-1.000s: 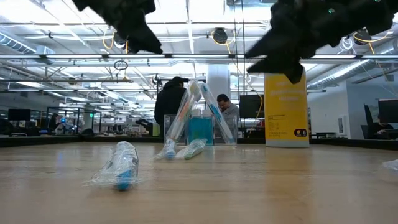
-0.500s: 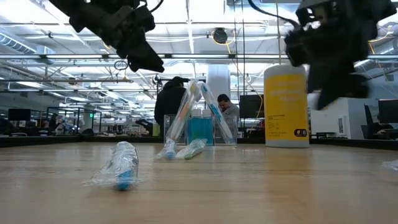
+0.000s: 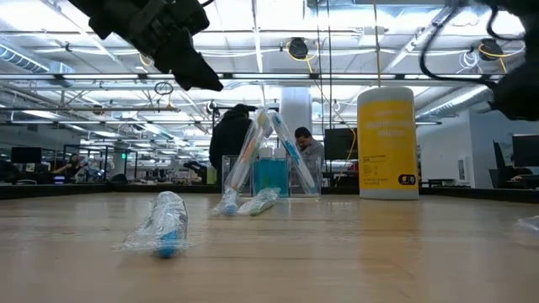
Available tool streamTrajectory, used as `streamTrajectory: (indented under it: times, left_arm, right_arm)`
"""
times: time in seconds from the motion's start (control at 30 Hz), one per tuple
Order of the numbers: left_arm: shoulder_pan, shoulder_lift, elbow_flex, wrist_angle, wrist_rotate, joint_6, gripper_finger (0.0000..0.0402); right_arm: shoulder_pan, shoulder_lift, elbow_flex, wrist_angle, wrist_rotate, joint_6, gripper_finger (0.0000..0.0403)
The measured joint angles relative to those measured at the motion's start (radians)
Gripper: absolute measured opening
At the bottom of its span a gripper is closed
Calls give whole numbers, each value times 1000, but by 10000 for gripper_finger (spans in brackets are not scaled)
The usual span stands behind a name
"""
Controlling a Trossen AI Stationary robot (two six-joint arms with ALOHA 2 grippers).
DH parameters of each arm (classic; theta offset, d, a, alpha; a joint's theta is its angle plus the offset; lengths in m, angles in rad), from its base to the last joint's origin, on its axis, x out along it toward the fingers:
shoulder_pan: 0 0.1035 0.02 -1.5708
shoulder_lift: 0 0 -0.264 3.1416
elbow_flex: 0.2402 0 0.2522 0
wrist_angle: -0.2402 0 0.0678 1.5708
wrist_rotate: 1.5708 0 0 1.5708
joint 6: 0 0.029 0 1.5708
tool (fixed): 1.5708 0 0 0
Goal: Pick & Place toothbrushing station
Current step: Put the violet toothbrush into the right compartment of the transparent organizer
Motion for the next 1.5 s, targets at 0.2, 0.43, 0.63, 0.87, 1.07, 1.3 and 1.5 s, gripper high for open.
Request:
streamTrajectory:
  times: [0.2, 0.43, 0.63, 0.87, 1.07, 1.3, 1.5]
  left_arm:
    - [-20, 0, 0, 0, 0, 28, 152]
    - [-26, 0, 0, 0, 0, 28, 152]
    - [-26, 0, 1, 0, 0, 26, 152]
    - [-26, 0, 1, 1, 0, 16, 152]
    - [-26, 0, 1, 1, 0, -2, 152]
    - [-26, 0, 1, 1, 0, -9, 152]
    - [-26, 0, 1, 2, 0, -11, 152]
  right_arm:
    - [8, 0, -47, -129, 34, 77, 167]
    - [7, 0, -166, -113, 156, 212, 167]
    - [7, -2, -243, -45, 188, 231, 166]
    - [7, -1, -273, -31, 186, 201, 130]
    - [7, -1, -288, 6, 191, 144, 59]
    - [8, -1, -290, 20, 211, 56, 10]
    - [8, -24, -263, 19, 295, -1, 24]
